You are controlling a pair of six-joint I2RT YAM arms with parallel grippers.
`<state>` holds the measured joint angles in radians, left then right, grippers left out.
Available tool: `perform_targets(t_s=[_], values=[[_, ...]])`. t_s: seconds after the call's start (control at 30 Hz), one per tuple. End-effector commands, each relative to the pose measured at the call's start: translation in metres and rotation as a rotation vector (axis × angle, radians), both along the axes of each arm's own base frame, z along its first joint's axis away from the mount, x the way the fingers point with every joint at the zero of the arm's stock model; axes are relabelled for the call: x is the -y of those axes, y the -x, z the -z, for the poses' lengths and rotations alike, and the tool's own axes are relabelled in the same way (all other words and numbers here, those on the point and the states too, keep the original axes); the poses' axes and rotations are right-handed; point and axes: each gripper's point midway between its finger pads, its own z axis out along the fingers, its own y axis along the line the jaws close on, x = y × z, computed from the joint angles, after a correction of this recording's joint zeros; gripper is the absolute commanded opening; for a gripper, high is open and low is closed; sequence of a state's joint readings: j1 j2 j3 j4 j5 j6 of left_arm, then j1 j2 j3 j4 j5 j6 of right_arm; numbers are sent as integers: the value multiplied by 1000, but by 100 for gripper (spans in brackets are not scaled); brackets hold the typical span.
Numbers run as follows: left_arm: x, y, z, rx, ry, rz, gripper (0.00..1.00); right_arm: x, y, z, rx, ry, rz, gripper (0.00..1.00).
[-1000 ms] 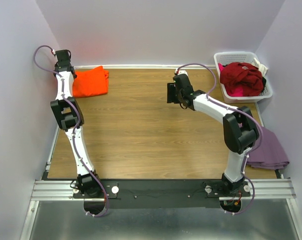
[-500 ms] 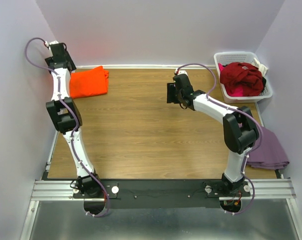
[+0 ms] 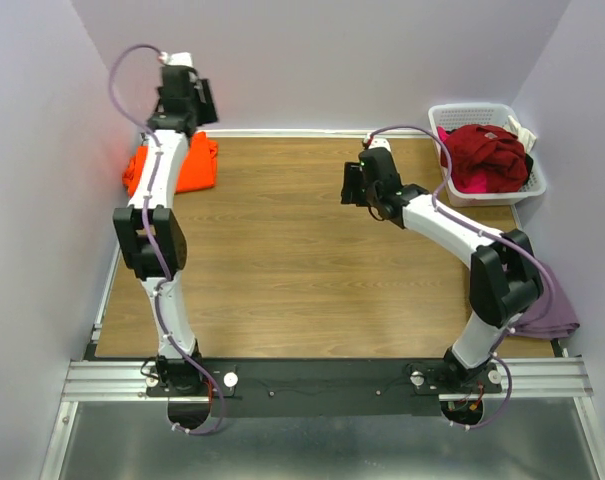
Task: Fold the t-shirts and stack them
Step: Put the neatly folded tshirt into the corner of the board with the left arm
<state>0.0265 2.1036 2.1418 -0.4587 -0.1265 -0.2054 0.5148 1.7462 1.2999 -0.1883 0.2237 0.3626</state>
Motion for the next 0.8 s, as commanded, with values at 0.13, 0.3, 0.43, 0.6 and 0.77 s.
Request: perform_targets(t_s=[0.13, 0.3, 0.43, 0.6, 0.77], values=[[183, 73, 13, 24, 147, 403, 87, 34, 23, -13, 36, 27, 91, 69], [207, 112, 27, 31, 183, 383, 88, 45, 31, -19, 55, 37, 121, 70], [217, 141, 40, 27, 210, 363, 89, 48, 34, -13, 44, 38, 128, 70], [236, 185, 72, -15, 258, 379, 89, 49, 38, -2, 23, 46, 126, 70], [241, 211, 98, -13, 198, 351, 89, 47, 43, 10, 13, 43, 107, 70]])
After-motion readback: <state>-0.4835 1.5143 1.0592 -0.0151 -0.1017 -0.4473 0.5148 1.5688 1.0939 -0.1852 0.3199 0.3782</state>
